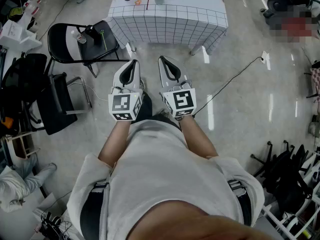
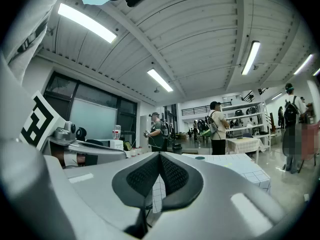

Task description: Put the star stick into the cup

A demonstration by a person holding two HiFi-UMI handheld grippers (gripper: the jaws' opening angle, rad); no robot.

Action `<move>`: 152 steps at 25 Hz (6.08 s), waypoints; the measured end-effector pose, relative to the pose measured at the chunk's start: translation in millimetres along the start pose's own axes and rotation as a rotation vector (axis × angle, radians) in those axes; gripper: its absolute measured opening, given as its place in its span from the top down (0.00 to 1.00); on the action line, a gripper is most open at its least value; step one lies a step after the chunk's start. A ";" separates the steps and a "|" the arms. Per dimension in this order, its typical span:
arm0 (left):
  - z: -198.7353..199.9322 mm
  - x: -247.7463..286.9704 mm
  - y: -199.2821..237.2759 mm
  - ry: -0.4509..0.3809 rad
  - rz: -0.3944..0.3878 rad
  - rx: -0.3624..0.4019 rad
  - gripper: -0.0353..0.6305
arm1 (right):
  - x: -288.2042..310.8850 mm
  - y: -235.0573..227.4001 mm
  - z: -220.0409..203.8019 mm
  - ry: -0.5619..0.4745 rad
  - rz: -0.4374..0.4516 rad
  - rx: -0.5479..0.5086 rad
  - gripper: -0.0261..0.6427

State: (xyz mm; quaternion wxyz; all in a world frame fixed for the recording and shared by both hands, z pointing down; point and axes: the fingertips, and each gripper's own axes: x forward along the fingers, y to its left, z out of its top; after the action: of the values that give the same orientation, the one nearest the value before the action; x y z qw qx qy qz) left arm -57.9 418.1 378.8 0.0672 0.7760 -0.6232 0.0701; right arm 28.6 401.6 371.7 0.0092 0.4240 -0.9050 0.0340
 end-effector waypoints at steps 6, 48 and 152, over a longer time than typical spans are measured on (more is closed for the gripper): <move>-10.5 38.6 12.7 0.012 -0.009 -0.017 0.94 | 32.7 -19.3 -19.6 0.029 0.009 0.004 0.96; -6.4 509.2 170.1 0.485 -0.119 0.257 0.94 | 343.6 -319.2 -24.2 0.211 0.025 0.021 0.96; 20.3 553.0 166.3 0.477 0.048 1.391 0.76 | 446.0 -351.4 -63.0 0.334 0.182 0.112 0.96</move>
State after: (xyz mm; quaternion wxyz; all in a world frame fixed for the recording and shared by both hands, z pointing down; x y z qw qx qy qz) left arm -101.8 -151.0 468.2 -0.3086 0.5891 -0.4198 0.6177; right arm 12.2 -160.3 473.7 0.1327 0.3285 -0.9222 0.1547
